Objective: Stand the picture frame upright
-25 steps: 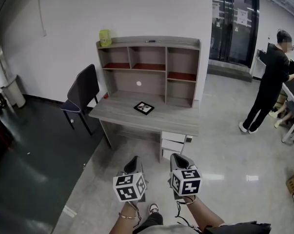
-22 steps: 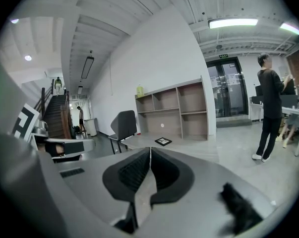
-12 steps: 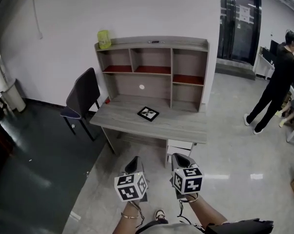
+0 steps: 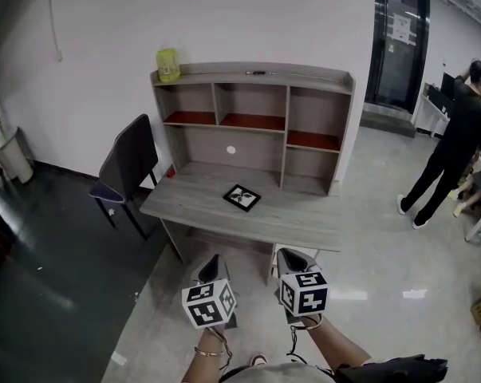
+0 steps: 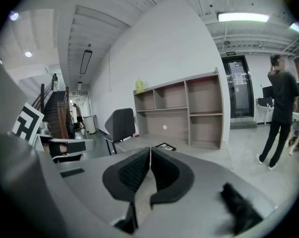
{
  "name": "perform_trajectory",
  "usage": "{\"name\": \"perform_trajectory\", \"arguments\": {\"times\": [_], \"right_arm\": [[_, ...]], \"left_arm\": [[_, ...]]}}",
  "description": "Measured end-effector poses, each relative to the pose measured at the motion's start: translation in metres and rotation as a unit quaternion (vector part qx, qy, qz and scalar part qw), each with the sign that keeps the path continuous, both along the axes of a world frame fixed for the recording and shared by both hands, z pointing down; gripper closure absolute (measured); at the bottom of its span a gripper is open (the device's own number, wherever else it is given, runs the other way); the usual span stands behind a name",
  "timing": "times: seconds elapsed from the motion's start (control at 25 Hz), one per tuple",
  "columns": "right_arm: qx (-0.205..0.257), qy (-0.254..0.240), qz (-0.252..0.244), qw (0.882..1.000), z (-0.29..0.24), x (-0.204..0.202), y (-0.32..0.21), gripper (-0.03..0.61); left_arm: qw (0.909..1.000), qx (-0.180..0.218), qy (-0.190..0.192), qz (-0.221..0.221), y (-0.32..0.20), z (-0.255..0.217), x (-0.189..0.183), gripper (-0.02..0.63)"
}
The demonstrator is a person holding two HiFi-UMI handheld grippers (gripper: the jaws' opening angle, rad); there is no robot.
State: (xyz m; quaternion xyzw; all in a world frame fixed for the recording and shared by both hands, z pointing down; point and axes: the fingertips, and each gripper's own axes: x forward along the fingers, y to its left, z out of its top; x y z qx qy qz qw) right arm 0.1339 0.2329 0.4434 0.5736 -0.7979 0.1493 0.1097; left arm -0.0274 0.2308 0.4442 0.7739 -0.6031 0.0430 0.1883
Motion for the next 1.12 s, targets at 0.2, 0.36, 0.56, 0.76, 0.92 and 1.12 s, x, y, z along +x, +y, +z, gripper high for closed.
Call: {"name": "perform_trajectory", "arguments": {"times": [0.2,0.36,0.56,0.76,0.92,1.12], "right_arm": [[-0.013,0.006,0.008,1.000,0.008,0.002,-0.025,0.546],[-0.016,0.010,0.003,1.000,0.010,-0.006,-0.047,0.546],[-0.019,0.013,-0.003,1.000,0.016,-0.017,-0.065,0.546],[-0.030,0.012,-0.002,0.999,0.024,-0.014,-0.075,0.546],[-0.042,0.002,0.001,0.999,0.034,-0.013,-0.079,0.546],[-0.049,0.007,-0.004,0.999,0.049,-0.015,-0.088,0.546]], "left_arm": [[0.9999,-0.006,0.001,0.010,-0.026,0.005,0.001,0.601],[0.9999,-0.012,0.003,0.012,-0.043,0.013,-0.002,0.601],[0.9997,-0.020,0.005,0.015,-0.058,0.023,-0.004,0.601],[0.9995,-0.027,0.007,0.013,-0.065,0.028,-0.004,0.601],[0.9991,-0.040,0.002,0.011,-0.067,0.039,-0.005,0.601],[0.9984,-0.056,-0.004,0.008,-0.075,0.053,-0.006,0.601]]}}
